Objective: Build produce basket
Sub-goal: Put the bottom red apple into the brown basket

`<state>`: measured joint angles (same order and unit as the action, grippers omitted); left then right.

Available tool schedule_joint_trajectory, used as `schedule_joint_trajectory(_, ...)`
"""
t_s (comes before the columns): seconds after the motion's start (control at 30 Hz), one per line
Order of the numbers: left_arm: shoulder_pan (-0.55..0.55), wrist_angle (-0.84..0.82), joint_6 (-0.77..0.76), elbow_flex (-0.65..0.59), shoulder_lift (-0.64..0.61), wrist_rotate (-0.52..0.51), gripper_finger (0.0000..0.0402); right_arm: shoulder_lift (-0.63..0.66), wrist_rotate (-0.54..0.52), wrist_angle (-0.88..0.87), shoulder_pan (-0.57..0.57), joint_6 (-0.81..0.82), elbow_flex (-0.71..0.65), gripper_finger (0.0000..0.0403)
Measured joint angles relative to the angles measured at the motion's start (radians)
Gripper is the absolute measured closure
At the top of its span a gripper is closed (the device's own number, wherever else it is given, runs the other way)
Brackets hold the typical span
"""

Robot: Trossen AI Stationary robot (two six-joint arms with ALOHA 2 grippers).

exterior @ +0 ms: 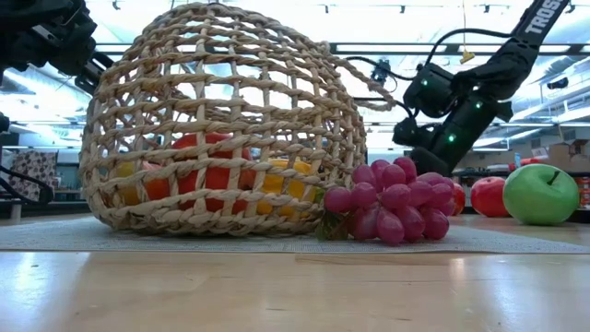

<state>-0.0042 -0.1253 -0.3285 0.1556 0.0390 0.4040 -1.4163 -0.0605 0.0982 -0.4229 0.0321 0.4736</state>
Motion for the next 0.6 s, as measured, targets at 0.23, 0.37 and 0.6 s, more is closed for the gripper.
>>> schedule_joint_trajectory(0.23, 0.0, 0.0, 0.0, 0.0, 0.0, 0.0, 0.028, 0.155, -0.002, -0.005, 0.0, 0.028, 0.0, 0.0073)
schedule_joint_trajectory(0.37, 0.0, 0.0, 0.0, 0.0, 0.0, 0.0, 0.028, 0.293, -0.002, -0.006, 0.0, 0.059, 0.001, 0.0079)
schedule_joint_trajectory(0.6, 0.0, 0.0, -0.001, 0.0, 0.0, 0.0, 0.028, 0.555, 0.01, -0.015, 0.005, 0.108, 0.002, 0.007)
